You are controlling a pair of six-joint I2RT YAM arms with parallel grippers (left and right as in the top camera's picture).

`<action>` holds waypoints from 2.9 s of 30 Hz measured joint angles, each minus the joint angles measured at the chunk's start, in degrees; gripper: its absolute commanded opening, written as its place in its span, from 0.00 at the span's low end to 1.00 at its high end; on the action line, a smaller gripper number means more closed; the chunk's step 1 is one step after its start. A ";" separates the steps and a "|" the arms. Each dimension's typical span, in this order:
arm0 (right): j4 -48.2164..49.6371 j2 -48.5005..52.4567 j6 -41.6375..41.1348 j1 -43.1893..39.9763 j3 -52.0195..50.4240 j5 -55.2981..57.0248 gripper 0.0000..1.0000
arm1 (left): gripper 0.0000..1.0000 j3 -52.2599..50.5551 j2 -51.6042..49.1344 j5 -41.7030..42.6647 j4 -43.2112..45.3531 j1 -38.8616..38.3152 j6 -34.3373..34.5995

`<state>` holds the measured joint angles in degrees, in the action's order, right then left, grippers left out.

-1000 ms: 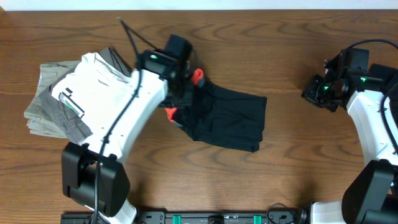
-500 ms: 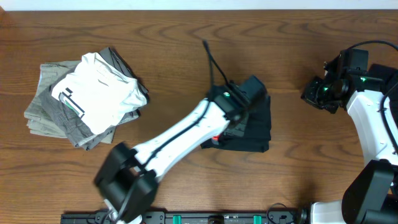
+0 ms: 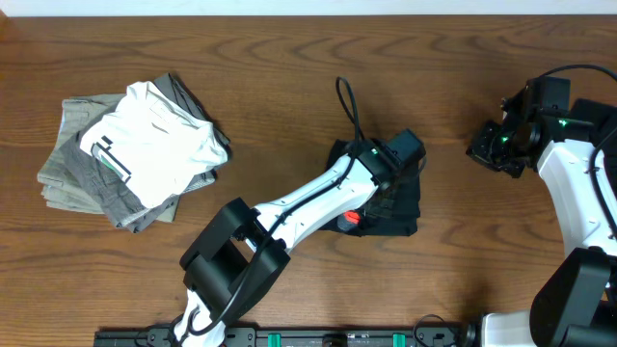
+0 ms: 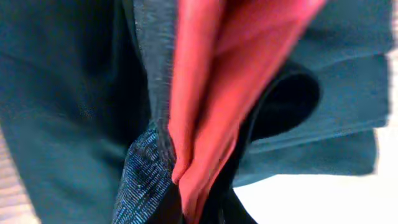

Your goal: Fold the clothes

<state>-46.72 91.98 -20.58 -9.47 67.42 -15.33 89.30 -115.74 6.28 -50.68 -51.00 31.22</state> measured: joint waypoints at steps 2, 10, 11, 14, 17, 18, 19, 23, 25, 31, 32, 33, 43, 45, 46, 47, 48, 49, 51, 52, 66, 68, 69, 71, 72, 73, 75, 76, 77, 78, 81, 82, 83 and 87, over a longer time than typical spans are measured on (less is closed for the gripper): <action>-0.09 0.00 0.02 0.00 0.00 0.04 0.03 | 0.07 0.44 0.00 1.97 0.44 0.00 1.09; -0.76 0.00 0.02 0.00 0.00 1.27 0.03 | 0.42 0.74 0.00 7.13 5.09 -0.02 4.35; -0.76 0.00 0.02 0.00 0.00 1.31 0.03 | 0.42 0.74 0.00 7.69 5.38 -0.02 4.44; -0.79 0.00 0.02 0.00 0.00 1.70 0.03 | 0.43 1.25 0.00 9.03 5.25 0.00 4.50; -0.81 0.00 0.00 0.00 0.00 2.10 0.04 | 0.45 3.13 0.02 10.19 5.57 0.09 3.56; -0.79 0.00 0.00 0.00 0.00 2.16 0.04 | 0.46 3.98 0.02 10.32 5.92 0.11 2.97; -0.79 0.00 0.00 0.00 0.00 2.27 0.05 | 0.47 4.90 0.09 10.40 6.25 0.11 2.36; -0.79 0.00 0.00 0.00 0.00 2.34 0.05 | 0.47 8.04 0.94 10.78 6.56 0.17 0.63; -0.79 0.00 0.04 0.00 0.00 2.32 0.05 | 0.50 9.01 1.68 10.69 4.63 0.28 -1.27; 0.50 0.00 6.82 1.27 0.00 -5.05 0.13 | 0.64 9.55 3.61 3.19 -8.09 3.48 -4.79; 0.57 0.00 8.46 2.14 0.00 -7.41 0.15 | 0.64 9.55 3.61 2.10 -9.70 4.50 -4.98; 0.57 0.00 9.88 3.28 0.00 -9.53 0.16 | 0.64 9.53 3.61 0.87 -10.95 5.95 -5.25; -0.48 0.33 15.61 21.24 -2.45 -14.08 0.15 | 0.72 6.62 3.61 2.91 -11.72 21.33 -9.77; 0.26 1.14 14.73 23.76 -4.79 -10.91 0.16 | 0.73 5.14 3.63 6.38 -11.69 22.88 -11.78; 0.94 1.79 14.12 24.39 -6.10 -9.16 0.16 | 0.74 4.17 3.61 8.76 -11.52 23.58 -13.16; 1.62 2.58 13.40 24.63 -7.32 -7.54 0.16 | 0.75 3.45 3.63 10.67 -11.34 23.98 -14.23; 2.43 3.63 12.26 24.59 -8.68 -5.79 0.16 | 0.76 2.60 3.61 12.90 -10.88 24.30 -15.50; 3.19 4.83 11.04 24.44 -9.81 -4.00 0.15 | 0.77 1.66 3.61 15.21 -10.12 24.48 -16.94; 4.09 7.39 8.76 23.82 -11.52 -2.43 0.14 | 0.79 -0.02 3.61 19.37 -8.57 24.52 -19.30; 4.37 7.93 7.91 23.45 -11.50 -3.04 0.14 | 0.80 -0.96 3.63 21.29 -7.39 24.46 -20.13; 5.92 8.68 6.51 23.04 -11.21 -4.24 0.15 | 0.87 -16.41 3.63 34.25 13.00 22.71 -21.94; 5.97 8.68 6.49 23.02 -11.21 -4.24 0.15 | 0.90 -18.32 3.63 34.51 16.31 22.71 -20.81; 5.99 8.68 6.49 23.02 -11.21 -4.24 0.15 | 0.91 -19.12 3.63 34.62 18.03 22.69 -20.22; 5.99 8.68 6.49 23.02 -11.21 -4.24 0.15 | 0.91 -20.70 3.63 34.91 21.88 22.45 -17.99; 6.01 8.68 6.49 23.02 -11.21 -4.24 0.15 | 0.91 -21.40 3.63 34.97 23.67 22.27 -16.74; 6.01 8.68 6.49 23.02 -11.21 -4.24 0.15 | 0.91 -21.70 3.63 35.01 24.68 22.08 -15.85; 6.08 8.68 6.47 23.02 -11.21 -4.24 0.15 | 0.91 -22.12 3.63 35.23 26.95 21.40 -13.75; 6.08 8.68 6.47 23.02 -11.21 -4.24 0.15 | 0.91 -22.21 3.63 35.30 28.33 20.87 -12.72; 6.10 8.68 6.47 23.02 -11.21 -4.24 0.15 | 0.90 -22.25 3.63 35.32 29.66 20.37 -11.65; 6.19 8.68 6.47 23.02 -11.23 -4.22 0.15 | 0.89 -22.25 3.63 35.32 30.77 19.89 -10.80; 6.34 8.72 6.47 23.02 -11.23 -4.22 0.15 | 0.81 -22.29 3.63 35.23 33.18 18.62 -8.31; 6.40 8.74 6.47 23.02 -11.23 -4.22 0.15 | 0.75 -22.32 3.63 35.21 33.68 18.32 -7.74; 6.43 8.74 6.47 23.02 -11.21 -4.22 0.15 | 0.69 -22.32 3.63 35.15 34.05 18.10 -7.13; 6.58 8.76 6.47 23.02 -11.23 -4.22 0.14 | 0.36 -22.32 3.61 34.86 34.23 17.31 -5.97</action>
<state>-40.14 100.75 -14.11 13.54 56.18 -19.55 66.98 -112.14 41.15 -16.45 -33.69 25.26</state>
